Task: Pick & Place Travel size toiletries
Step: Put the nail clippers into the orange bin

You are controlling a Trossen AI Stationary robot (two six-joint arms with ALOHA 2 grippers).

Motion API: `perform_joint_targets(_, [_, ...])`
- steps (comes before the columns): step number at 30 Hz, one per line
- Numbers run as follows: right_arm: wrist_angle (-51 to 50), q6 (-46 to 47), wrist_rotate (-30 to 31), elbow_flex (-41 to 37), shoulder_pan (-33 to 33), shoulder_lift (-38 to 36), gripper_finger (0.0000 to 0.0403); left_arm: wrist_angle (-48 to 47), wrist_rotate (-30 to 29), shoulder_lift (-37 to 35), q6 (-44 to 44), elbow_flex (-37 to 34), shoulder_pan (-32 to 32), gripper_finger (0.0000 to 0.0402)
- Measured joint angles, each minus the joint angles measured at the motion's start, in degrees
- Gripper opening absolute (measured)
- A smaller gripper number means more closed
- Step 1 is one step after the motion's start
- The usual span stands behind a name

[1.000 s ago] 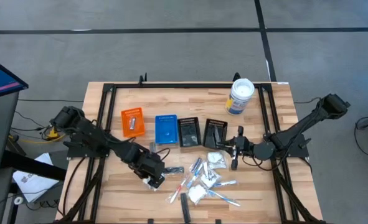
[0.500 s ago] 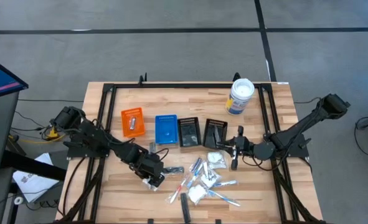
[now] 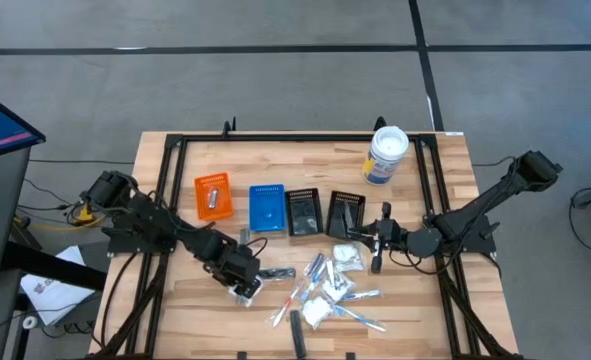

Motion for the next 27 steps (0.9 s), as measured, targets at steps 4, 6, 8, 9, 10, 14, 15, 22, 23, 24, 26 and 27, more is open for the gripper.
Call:
perform_joint_targets(4, [0.1,0.0,0.0,0.0,0.0,0.0,0.0037,0.3,0.1,0.0,0.5,-0.2,0.3,0.0204])
perform_joint_targets(6, [0.1,0.0,0.0,0.0,0.0,0.0,0.0037,0.3,0.1,0.0,1.1,-0.2,0.6,0.0199])
perform_joint_targets(8, [0.1,-0.1,0.0,0.0,0.0,0.0,0.0037,0.5,0.0,0.0,1.4,-0.2,0.9,0.0191])
perform_joint_targets(9, [0.1,-0.1,0.0,0.0,0.0,0.0,0.0037,0.5,-0.1,0.0,1.4,-0.2,1.1,0.0185])
perform_joint_targets(10, [0.1,-0.1,0.0,0.0,0.0,0.0,0.0037,0.6,-0.4,0.0,1.5,-0.2,1.2,0.0179])
perform_joint_targets(14, [0.1,-0.1,0.0,0.0,0.0,0.0,0.0037,0.8,-0.8,0.0,2.6,-0.2,1.6,0.0150])
perform_joint_targets(15, [0.1,-0.1,0.0,0.0,0.0,0.0,0.0037,0.8,-1.1,0.0,2.7,-0.2,1.6,0.0142])
perform_joint_targets(22, [0.1,-0.1,0.0,0.0,0.0,0.0,0.0037,0.7,-1.5,0.0,3.8,-0.2,2.1,0.0107])
perform_joint_targets(23, [0.1,-0.1,0.0,0.0,0.0,0.0,0.0037,0.6,-1.5,0.0,3.8,-0.2,2.1,0.0104])
perform_joint_targets(24, [0.1,-0.1,0.0,0.0,0.0,0.0,0.0037,0.5,-1.5,0.0,3.8,-0.2,2.1,0.0100])
perform_joint_targets(26, [0.1,-0.1,0.0,0.0,0.0,0.0,0.0037,0.4,-1.6,0.0,3.9,-0.2,2.1,0.0093])
perform_joint_targets(27, [0.1,-0.1,0.0,0.0,0.0,0.0,0.0037,0.4,-1.6,0.0,4.0,-0.2,2.1,0.0089])
